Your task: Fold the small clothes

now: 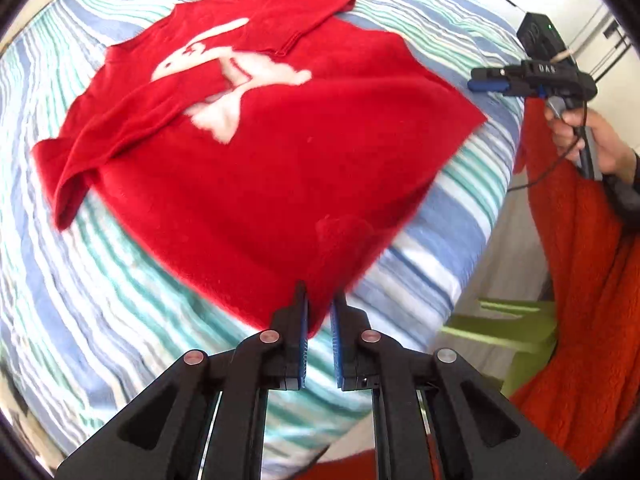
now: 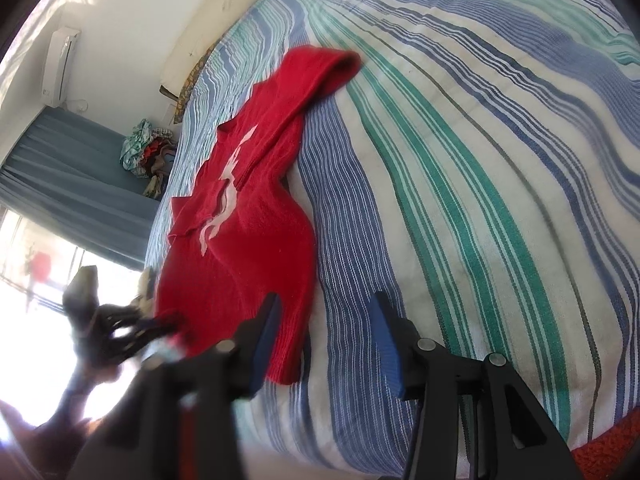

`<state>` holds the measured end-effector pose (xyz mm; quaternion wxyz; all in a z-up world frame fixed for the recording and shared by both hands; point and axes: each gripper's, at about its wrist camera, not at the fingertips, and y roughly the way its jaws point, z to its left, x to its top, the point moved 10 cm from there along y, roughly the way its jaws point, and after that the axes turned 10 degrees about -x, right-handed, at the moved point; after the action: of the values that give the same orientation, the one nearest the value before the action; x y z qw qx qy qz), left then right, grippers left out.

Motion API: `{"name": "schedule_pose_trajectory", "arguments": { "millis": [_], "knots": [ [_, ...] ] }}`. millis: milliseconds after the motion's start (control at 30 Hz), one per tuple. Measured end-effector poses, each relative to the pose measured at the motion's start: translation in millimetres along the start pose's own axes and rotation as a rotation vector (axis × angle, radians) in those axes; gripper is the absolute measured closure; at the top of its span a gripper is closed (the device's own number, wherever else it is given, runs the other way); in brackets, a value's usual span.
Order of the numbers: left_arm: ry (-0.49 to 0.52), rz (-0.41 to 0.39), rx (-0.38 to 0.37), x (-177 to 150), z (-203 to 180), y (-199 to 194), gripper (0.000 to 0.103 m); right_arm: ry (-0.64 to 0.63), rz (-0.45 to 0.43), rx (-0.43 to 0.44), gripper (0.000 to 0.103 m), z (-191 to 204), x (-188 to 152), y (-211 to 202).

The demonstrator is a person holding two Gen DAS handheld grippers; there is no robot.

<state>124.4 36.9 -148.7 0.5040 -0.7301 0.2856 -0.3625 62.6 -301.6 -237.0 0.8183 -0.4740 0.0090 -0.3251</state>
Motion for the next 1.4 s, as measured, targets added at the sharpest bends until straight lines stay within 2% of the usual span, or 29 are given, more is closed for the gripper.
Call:
{"name": "schedule_pose_trajectory", "arguments": {
  "millis": [100,133,167,200,233,300,333,400,433,500,533,567,600,633,667,700,833,900,1000,1067,1167,1300,1400],
  "knots": [
    [-0.091,0.041,0.01,-49,5,-1,0.084,0.008,-0.009,0.006,0.056,-3,2,-6],
    [-0.14,0.014,0.025,-64,8,-4,0.076,0.012,-0.009,0.01,0.056,-3,2,-7],
    [-0.209,-0.033,0.023,-69,15,-9,0.059,0.016,-0.007,0.016,0.056,-3,3,-8],
    [-0.307,-0.105,-0.004,-76,23,-14,0.048,0.021,-0.005,0.025,0.056,-2,4,-10],
    [-0.41,-0.184,-0.048,-79,29,-19,0.032,0.027,-0.004,0.039,0.056,-2,4,-12],
    [-0.58,-0.307,-0.137,-77,37,-20,0.029,0.037,0.0,0.078,0.056,2,5,-19],
    [-0.636,-0.335,-0.173,-75,38,-15,0.029,0.041,0.01,0.103,0.056,6,3,-22],
    [-0.685,-0.339,-0.185,-66,35,2,0.029,0.039,0.05,0.158,0.053,15,-3,-21],
    [-0.686,-0.321,-0.177,-62,32,13,0.03,0.033,0.084,0.179,0.051,20,-10,-18],
    [-0.687,-0.281,-0.121,-46,27,32,0.031,-0.004,0.141,0.169,0.051,28,-22,-4],
    [-0.681,-0.275,-0.082,-38,21,42,0.037,-0.041,0.171,0.155,0.051,34,-29,5],
    [-0.671,-0.278,-0.071,-32,19,45,0.063,-0.076,0.197,0.145,0.051,40,-36,15],
    [-0.67,-0.275,-0.072,-32,17,47,0.079,-0.105,0.215,0.138,0.051,46,-41,24],
    [-0.68,-0.273,-0.077,-32,17,50,0.099,-0.134,0.219,0.125,0.057,51,-43,32],
    [-0.695,-0.283,-0.082,-33,17,45,0.1,-0.162,0.21,0.101,0.072,54,-42,36],
    [-0.7,-0.293,-0.078,-34,18,40,0.1,-0.181,0.199,0.063,0.097,54,-39,38],
    [-0.695,-0.306,-0.037,-51,15,10,0.101,-0.17,0.143,-0.005,0.098,50,-21,6],
    [-0.691,-0.292,-0.001,-59,14,2,0.101,-0.164,0.152,-0.023,0.099,51,-23,-18],
    [-0.674,-0.215,0.097,-70,14,11,0.102,-0.195,0.187,-0.071,0.099,55,-35,-33],
    [-0.677,-0.142,0.148,-83,17,26,0.102,-0.234,0.228,-0.128,0.099,54,-48,-22],
    [-0.665,-0.091,0.214,-90,21,48,0.101,-0.229,0.296,-0.221,0.099,34,-66,12],
    [-0.633,-0.073,0.306,-86,23,61,0.101,-0.19,0.308,-0.253,0.1,17,-66,35],
    [-0.584,-0.049,0.413,-82,20,71,0.1,-0.196,0.31,-0.257,0.1,13,-65,40]
  ]
}}
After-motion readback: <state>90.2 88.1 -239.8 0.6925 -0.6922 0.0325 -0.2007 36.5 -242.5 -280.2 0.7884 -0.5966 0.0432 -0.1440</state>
